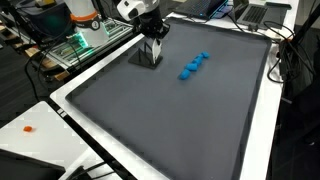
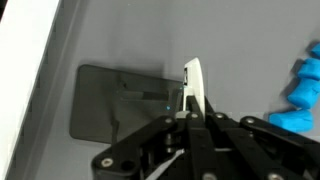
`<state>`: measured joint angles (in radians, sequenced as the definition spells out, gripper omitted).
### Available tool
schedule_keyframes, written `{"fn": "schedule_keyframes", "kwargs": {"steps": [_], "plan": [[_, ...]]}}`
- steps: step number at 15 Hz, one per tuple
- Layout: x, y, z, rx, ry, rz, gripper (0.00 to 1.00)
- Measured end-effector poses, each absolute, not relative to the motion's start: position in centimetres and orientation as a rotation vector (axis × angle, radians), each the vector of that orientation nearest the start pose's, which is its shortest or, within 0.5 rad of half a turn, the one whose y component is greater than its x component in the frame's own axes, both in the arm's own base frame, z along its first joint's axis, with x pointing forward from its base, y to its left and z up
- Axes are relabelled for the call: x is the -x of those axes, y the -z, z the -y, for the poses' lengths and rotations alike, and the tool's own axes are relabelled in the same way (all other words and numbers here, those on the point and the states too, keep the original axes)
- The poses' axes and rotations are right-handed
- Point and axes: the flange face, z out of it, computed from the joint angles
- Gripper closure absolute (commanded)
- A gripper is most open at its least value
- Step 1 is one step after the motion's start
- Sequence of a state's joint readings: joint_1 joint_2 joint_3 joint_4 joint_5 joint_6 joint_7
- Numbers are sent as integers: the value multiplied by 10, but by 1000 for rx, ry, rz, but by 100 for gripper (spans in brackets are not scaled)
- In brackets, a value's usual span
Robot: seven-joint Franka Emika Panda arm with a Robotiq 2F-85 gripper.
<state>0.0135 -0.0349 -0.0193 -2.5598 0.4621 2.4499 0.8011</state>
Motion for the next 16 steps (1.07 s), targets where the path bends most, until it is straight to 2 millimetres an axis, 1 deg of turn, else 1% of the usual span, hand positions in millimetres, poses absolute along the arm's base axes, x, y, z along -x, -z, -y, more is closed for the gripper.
{"fn": "schedule_keyframes", "kwargs": {"steps": [9, 16], "plan": [[-431, -261, 12, 2321, -240, -1698, 99], [-434, -256, 16, 2309, -195, -1719, 99]]}}
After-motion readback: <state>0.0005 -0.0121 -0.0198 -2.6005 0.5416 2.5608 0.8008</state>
